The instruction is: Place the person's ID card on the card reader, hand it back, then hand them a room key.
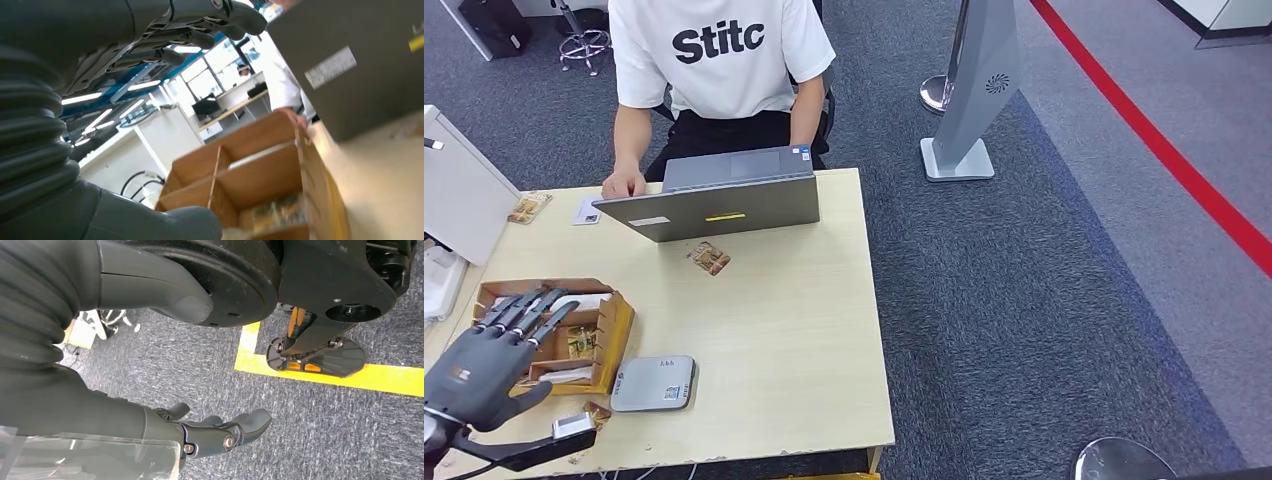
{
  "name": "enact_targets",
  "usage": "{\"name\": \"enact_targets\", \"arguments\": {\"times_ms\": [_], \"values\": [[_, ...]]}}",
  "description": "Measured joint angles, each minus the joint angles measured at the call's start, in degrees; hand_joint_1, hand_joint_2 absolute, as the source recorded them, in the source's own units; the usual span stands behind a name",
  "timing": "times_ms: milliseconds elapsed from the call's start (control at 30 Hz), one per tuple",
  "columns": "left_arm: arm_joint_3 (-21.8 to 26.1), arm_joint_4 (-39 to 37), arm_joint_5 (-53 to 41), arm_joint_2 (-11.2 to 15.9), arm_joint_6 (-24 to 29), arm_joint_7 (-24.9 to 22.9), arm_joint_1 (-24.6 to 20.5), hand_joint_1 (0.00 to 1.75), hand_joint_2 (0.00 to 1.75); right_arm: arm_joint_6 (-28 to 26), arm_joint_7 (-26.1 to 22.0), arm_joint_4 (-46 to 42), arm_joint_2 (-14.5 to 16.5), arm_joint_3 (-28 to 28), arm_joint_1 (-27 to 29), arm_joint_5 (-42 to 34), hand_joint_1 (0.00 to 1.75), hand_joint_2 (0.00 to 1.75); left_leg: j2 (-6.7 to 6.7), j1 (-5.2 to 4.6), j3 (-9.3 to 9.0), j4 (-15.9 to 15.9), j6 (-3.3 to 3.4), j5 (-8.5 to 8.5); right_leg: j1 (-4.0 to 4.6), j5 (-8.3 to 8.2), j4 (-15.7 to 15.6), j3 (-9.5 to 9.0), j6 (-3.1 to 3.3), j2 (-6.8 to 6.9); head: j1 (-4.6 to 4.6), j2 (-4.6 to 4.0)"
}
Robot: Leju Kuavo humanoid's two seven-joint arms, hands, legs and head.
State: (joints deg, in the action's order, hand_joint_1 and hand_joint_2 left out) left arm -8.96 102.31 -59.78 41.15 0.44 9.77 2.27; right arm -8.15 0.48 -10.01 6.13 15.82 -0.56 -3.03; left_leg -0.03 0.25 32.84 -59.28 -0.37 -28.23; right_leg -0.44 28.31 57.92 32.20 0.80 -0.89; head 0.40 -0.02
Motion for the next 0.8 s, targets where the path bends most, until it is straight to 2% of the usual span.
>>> {"name": "enact_targets", "arguments": {"times_ms": [167,567,800], "values": [[-0.28,-0.25,-0.8,1.03,-0.52,0.0,1.52,0.0,1.75,0.17,0.34,0.0,-0.09,0.01,-0.02,0.38,0.0,1.75,-0.04,0.0,0.01,0.01,0.0,0.0,0.0,0.0,0.0,-0.03,0.01,0.08,0.01,0.0],[-3.13,-2.27,-3.14,-1.25,2.01,-0.69,2.69,0.0,1.75,0.24,1.31,0.16,-0.16,0.02,-0.01,1.28,0.0,1.75,-0.04,-0.01,0.02,0.0,0.01,0.01,-0.01,-0.02,-0.02,-0.04,-0.02,0.1,0.0,0.02],[-3.65,-4.32,-4.55,-1.47,2.03,-2.49,3.4,0.0,1.75,0.6,0.96,0.17,-0.25,0.09,-0.02,1.93,0.0,1.75,-0.04,0.0,0.02,0.0,0.0,0.01,0.0,-0.02,-0.01,-0.03,-0.02,0.1,0.0,0.0]]}}
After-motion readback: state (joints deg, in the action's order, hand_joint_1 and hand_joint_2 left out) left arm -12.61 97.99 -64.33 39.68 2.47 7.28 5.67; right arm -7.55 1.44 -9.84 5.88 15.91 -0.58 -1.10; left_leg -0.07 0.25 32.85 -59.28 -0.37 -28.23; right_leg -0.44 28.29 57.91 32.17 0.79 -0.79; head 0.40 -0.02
